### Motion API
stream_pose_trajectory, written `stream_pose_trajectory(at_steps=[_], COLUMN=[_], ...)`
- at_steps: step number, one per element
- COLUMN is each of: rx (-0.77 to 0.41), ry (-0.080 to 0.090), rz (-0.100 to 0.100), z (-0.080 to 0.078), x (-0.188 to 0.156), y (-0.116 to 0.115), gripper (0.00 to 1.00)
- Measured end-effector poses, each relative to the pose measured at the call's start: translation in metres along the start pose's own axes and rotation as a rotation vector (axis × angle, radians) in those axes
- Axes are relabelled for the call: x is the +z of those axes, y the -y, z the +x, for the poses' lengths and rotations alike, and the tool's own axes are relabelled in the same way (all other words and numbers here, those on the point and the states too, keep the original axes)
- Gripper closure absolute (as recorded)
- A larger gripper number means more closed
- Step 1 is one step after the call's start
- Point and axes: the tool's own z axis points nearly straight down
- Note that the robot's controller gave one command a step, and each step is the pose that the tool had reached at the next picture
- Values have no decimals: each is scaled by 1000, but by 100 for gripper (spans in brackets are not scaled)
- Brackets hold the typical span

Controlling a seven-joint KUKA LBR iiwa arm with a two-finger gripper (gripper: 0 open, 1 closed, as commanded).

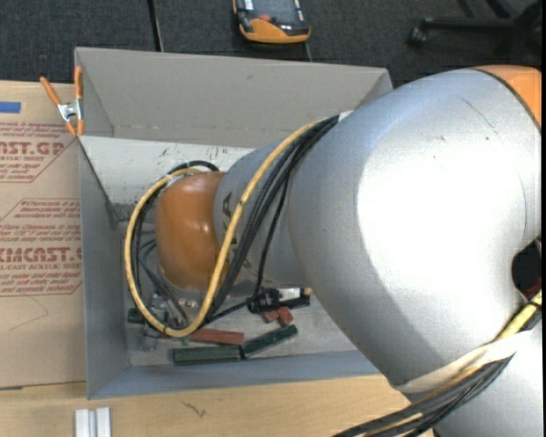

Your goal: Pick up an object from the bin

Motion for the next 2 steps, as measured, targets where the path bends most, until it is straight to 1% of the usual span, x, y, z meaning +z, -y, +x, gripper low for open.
stream_pose_trajectory(at_steps=[2], rx=[0], ry=[-1], rz=[1], z=[0], x=[-3], y=[0], gripper=[100])
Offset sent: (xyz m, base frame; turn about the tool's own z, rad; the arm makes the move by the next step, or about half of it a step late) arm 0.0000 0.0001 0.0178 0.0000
